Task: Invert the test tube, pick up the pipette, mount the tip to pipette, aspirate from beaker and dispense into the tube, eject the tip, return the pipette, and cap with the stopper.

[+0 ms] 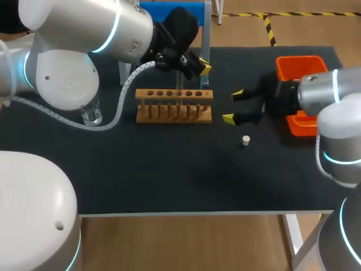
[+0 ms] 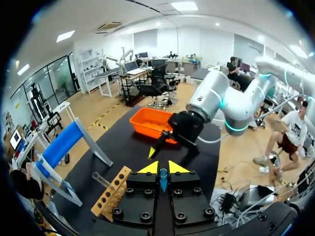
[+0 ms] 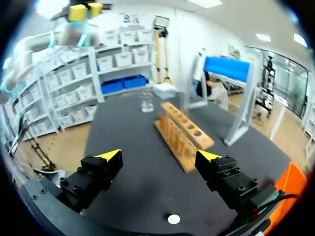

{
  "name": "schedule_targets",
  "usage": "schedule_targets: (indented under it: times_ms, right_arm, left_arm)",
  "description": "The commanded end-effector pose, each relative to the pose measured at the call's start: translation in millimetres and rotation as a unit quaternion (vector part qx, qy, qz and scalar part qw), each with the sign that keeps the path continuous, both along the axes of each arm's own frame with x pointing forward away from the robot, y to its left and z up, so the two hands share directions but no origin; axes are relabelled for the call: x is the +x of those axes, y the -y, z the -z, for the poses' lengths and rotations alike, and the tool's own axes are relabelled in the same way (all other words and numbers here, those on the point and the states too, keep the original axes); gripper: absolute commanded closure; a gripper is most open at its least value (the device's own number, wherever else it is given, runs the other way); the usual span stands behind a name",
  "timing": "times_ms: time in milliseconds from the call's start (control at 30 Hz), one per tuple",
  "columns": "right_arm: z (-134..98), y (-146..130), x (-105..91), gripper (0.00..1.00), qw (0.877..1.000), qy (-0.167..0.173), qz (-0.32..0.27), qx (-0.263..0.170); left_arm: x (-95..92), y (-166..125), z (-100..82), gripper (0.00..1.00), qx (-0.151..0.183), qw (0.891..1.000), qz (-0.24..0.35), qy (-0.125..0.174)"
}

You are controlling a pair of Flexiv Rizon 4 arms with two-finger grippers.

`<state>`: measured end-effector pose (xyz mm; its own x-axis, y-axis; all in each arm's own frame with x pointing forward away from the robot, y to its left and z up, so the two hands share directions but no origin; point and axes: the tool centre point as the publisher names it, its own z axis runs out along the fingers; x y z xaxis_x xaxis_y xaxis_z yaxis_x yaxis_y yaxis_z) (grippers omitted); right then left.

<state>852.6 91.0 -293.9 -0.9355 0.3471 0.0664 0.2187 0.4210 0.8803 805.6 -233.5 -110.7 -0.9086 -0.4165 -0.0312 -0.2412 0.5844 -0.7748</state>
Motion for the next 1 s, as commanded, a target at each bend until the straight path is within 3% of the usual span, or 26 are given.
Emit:
schedule_targets:
  times_ms: [33,233,433,1000]
  right_arm:
    - [-38.0,46.0,-24.5,0.00,0.995,0.020,-0.048,0.089]
    - [-65.5,42.8,-40.2,0.00,0.982,0.041,-0.104,0.152]
    - [-81.7,37.8,-50.7,0.00,0.971,0.051,-0.136,0.188]
    - [-123.5,-7.3,-62.9,0.00,0.944,0.079,-0.219,0.234]
  left_arm:
    - [-0.2,-0.1,-1.0,1.00,0.002,1.000,-0.001,-0.001]
    - [-0.2,-0.1,-1.0,1.00,0.002,1.000,-0.001,-0.001]
    - [-0.2,-0.1,-1.0,1.00,0.002,1.000,-0.001,-0.001]
    - [-0.2,-0.1,-1.0,1.00,0.002,1.000,-0.001,-0.001]
